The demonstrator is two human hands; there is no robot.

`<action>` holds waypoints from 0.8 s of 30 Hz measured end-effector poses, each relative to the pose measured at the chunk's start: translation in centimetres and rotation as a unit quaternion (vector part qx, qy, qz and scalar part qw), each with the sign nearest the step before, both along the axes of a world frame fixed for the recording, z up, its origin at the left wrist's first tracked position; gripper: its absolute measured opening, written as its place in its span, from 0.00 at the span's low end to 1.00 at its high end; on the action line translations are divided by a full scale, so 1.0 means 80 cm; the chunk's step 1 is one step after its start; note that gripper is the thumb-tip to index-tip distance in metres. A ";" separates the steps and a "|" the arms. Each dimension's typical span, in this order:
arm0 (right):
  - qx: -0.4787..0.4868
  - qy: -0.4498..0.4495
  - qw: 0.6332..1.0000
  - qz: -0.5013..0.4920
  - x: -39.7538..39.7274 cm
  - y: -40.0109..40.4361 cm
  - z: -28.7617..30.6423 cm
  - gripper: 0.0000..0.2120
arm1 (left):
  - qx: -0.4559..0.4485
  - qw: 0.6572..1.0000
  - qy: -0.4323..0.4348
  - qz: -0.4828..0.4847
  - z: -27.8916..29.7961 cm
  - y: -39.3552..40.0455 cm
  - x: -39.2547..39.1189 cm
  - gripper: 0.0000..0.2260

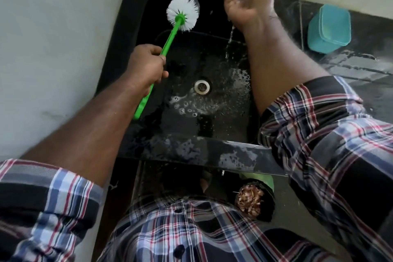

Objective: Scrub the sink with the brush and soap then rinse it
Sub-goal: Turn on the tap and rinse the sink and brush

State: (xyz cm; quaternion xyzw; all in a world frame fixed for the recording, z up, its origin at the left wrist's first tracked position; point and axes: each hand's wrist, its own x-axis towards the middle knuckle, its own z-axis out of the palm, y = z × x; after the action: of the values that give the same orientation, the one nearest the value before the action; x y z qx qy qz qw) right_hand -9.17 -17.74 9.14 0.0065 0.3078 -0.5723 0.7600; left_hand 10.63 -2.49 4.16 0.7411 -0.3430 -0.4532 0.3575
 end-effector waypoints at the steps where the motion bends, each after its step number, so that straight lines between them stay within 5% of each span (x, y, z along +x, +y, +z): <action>1: -0.011 -0.010 1.000 0.005 0.000 0.000 0.001 0.13 | 0.000 1.000 -0.001 0.003 0.000 0.001 0.003 0.17; 6: -0.043 0.059 0.989 0.131 0.004 0.010 0.008 0.11 | 0.003 1.000 0.003 0.021 0.000 0.004 0.019 0.17; 10: -0.043 0.134 0.935 0.326 0.025 0.052 -0.009 0.11 | -0.001 0.999 -0.002 0.037 0.003 0.010 0.025 0.15; 17: 0.013 0.222 0.745 0.629 0.057 0.186 -0.072 0.12 | 0.002 0.998 -0.006 0.062 0.001 0.022 0.033 0.16; 21: -0.027 0.380 0.560 0.735 0.014 0.191 -0.068 0.14 | 0.007 0.998 -0.002 0.057 0.001 0.030 0.027 0.16; 22: -0.043 0.420 0.536 0.731 0.002 0.186 -0.065 0.14 | 0.008 0.998 0.000 0.059 0.000 0.032 0.026 0.16; 24: -0.057 0.425 0.567 0.703 -0.012 0.179 -0.061 0.15 | 0.008 0.998 0.001 0.061 0.001 0.034 0.021 0.16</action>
State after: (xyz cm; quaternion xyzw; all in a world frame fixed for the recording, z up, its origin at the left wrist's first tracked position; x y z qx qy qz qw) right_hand -10.14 -3.42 4.26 -0.4996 0.4693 0.1890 0.7031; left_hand 12.30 0.20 4.22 0.7628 -0.2933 -0.4344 0.3786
